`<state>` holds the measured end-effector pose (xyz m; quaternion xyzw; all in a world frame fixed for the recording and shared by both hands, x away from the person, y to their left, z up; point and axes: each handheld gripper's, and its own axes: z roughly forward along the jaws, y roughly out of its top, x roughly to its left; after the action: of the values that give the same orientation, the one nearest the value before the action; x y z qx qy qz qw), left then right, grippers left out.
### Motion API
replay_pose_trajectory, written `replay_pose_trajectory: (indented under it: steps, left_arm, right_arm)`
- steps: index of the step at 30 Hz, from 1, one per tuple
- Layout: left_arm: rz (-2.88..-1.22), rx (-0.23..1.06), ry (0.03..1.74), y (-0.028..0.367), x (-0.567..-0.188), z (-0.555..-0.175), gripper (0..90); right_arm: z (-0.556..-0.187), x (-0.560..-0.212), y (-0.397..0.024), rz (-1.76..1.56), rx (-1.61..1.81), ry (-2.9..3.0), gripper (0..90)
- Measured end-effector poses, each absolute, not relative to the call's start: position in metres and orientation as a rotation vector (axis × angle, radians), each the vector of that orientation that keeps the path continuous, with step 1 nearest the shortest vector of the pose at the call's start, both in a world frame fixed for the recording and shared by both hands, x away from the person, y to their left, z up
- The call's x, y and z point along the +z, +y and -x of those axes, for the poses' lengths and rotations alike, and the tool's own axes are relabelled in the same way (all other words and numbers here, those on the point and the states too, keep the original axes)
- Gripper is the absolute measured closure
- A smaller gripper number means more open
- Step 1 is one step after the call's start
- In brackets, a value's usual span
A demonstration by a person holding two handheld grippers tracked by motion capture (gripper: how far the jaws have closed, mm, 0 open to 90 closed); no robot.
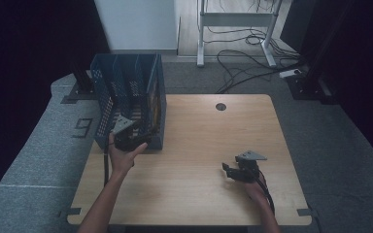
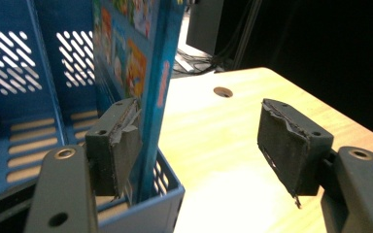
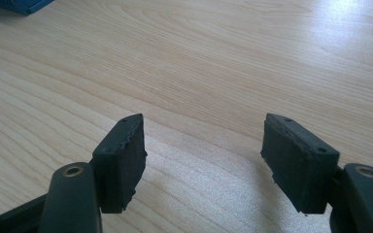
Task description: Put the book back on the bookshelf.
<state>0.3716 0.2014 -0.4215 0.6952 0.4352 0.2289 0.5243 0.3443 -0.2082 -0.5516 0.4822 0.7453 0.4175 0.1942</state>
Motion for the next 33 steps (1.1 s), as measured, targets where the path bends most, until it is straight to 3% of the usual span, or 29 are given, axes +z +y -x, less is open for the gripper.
replay_pose_trajectory:
  steps: [33]
  left_arm:
    - [-1.791,0.379,1.035,0.242,-0.485,-0.299,32.9]
  right_arm:
    - [-0.344,-0.552,-0.207,-1.352,1.153,2.094,31.0]
